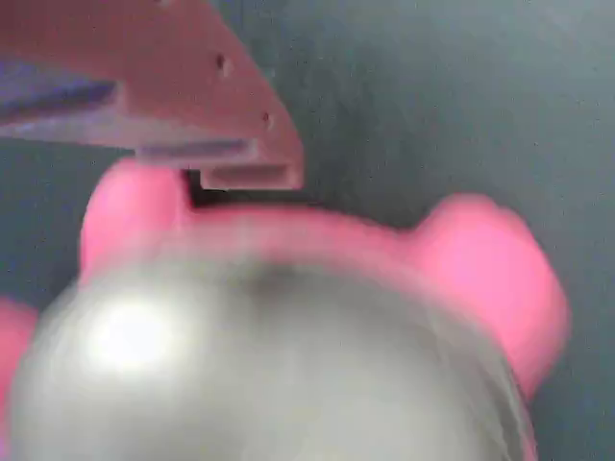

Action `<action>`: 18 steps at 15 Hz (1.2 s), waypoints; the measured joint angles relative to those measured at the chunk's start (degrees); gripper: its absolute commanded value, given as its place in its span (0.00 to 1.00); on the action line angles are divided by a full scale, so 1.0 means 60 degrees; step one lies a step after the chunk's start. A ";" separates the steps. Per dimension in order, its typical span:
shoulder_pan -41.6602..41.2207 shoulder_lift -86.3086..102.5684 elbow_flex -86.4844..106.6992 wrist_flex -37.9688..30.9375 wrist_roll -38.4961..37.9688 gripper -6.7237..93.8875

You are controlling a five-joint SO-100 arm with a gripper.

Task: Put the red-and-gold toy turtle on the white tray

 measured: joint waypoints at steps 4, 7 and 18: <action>0.0059 0.0000 0.0073 -0.0190 0.0088 0.69; 0.0088 -0.0103 0.0073 -0.0190 0.0088 0.68; 0.0220 -0.0073 0.0425 -0.0659 -0.0015 0.22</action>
